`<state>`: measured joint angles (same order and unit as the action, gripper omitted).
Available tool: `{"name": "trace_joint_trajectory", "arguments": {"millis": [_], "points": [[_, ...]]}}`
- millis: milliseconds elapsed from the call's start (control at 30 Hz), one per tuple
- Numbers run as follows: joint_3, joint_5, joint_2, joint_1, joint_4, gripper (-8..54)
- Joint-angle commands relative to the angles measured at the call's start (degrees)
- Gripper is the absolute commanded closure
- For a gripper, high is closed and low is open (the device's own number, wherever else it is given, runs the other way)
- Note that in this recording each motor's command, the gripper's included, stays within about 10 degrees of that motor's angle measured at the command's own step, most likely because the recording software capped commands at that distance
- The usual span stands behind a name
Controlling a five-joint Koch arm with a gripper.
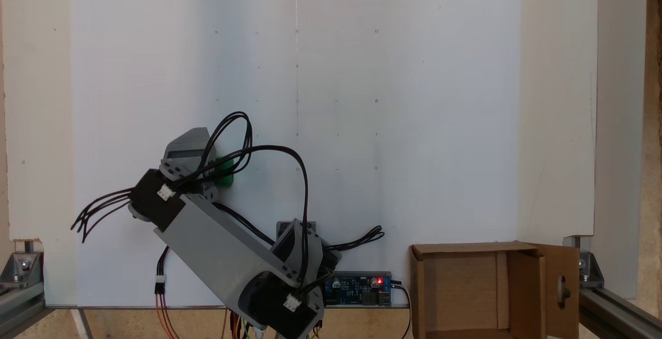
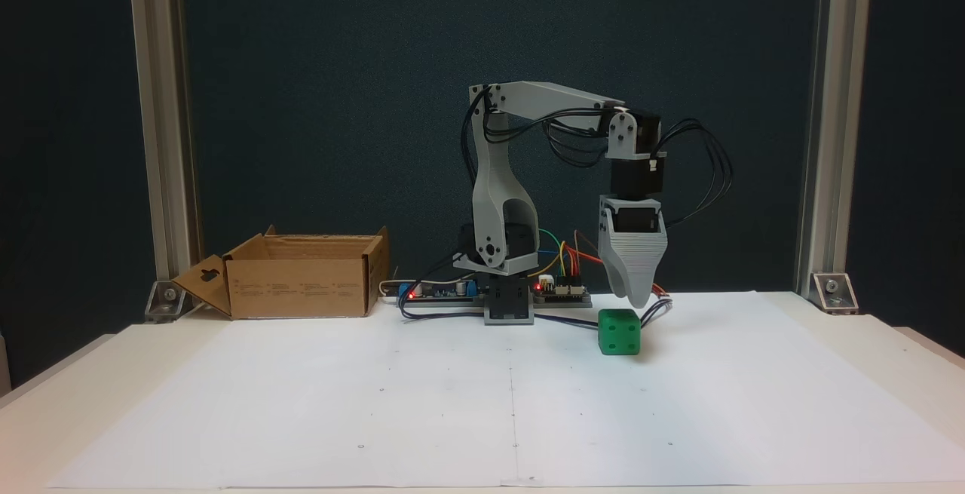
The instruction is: Grasp a green dice and put it in the bin.
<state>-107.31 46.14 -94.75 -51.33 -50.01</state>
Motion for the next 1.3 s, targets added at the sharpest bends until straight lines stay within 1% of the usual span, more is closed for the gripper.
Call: {"name": "trace_joint_trajectory", "arguments": {"millis": [0,267,833,1267], "points": [[1.14,4.66,-0.44,0.0,0.79,1.9],[0.97,6.68,-0.79,-1.32,0.0,2.3],[-4.31,9.49,-7.12,-1.49,-1.41,2.3],[-6.06,9.93,-7.65,-2.02,0.88,2.4]]}}
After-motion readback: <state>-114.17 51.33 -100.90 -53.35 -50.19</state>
